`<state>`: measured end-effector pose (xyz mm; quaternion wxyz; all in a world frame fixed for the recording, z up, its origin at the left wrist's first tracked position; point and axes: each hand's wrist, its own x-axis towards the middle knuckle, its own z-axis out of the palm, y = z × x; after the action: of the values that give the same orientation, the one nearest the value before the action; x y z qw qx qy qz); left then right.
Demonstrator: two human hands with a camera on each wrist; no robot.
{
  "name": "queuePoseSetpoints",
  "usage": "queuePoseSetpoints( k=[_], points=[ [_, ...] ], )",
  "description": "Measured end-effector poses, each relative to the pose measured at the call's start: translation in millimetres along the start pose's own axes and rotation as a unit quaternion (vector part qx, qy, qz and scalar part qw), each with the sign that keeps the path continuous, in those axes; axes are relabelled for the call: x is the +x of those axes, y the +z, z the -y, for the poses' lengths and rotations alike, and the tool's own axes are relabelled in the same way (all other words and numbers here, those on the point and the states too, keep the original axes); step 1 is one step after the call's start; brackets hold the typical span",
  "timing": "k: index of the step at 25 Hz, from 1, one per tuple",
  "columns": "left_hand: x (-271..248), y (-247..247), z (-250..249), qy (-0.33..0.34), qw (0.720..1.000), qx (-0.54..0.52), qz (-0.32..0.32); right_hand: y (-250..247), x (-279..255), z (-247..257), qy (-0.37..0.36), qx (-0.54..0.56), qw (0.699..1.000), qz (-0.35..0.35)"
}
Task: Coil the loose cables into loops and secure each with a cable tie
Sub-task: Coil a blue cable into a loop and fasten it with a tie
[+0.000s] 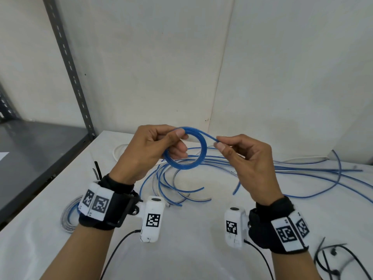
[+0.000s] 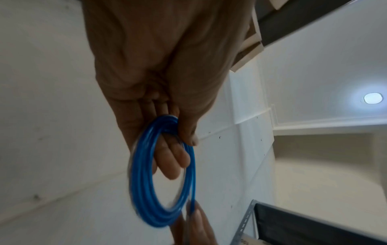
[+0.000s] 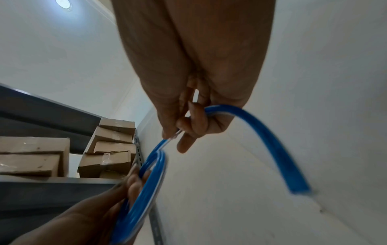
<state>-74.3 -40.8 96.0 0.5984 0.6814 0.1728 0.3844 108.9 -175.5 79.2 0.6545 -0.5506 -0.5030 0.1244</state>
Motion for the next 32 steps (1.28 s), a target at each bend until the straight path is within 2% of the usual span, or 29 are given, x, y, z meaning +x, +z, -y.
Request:
queuePoseSetpoints(
  k=[5, 8, 10, 13, 14, 15, 17, 20, 23, 29, 32],
  points=[
    [-1, 11, -1, -0.019, 0.992, -0.113, -0.054, 32, -10, 2, 0.027, 0.121, 0.992, -0.026],
    [0, 9, 0, -0.032, 0.995, -0.083, -0.040, 36, -9, -1, 0.011, 0.104, 0.992, -0.067],
    [0, 5, 1, -0.042, 0.999, -0.008, 0.005, 24, -6, -3, -0.001, 0.057, 0.998, -0.036],
    [-5, 14, 5, -0.082, 0.990, 0.061, 0.099, 12, -5, -1, -0.006, -0.034, 0.996, 0.079],
    [-6, 19, 5, -0.096, 0.987, 0.065, 0.111, 10, -6, 0, -0.010, -0.058, 0.993, 0.104],
    [-6, 23, 6, -0.098, 0.988, 0.067, 0.103, 9, -6, 2, -0.015, -0.073, 0.991, 0.111],
    [-2, 21, 6, -0.080, 0.995, 0.048, 0.035, 4, -4, 4, -0.025, -0.073, 0.994, 0.074],
    [4, 14, 3, -0.077, 0.994, -0.048, -0.060, 1, -1, 4, -0.024, -0.017, 1.000, 0.010],
    [4, 20, -1, -0.084, 0.980, -0.152, -0.094, 17, -4, 2, -0.015, 0.020, 1.000, -0.007],
    [3, 27, 2, -0.101, 0.955, -0.271, -0.071, 31, -8, -1, -0.015, 0.051, 0.998, -0.037],
    [5, 24, 6, -0.123, 0.966, -0.224, -0.028, 19, -4, 0, -0.020, 0.053, 0.998, -0.027]
  ],
)
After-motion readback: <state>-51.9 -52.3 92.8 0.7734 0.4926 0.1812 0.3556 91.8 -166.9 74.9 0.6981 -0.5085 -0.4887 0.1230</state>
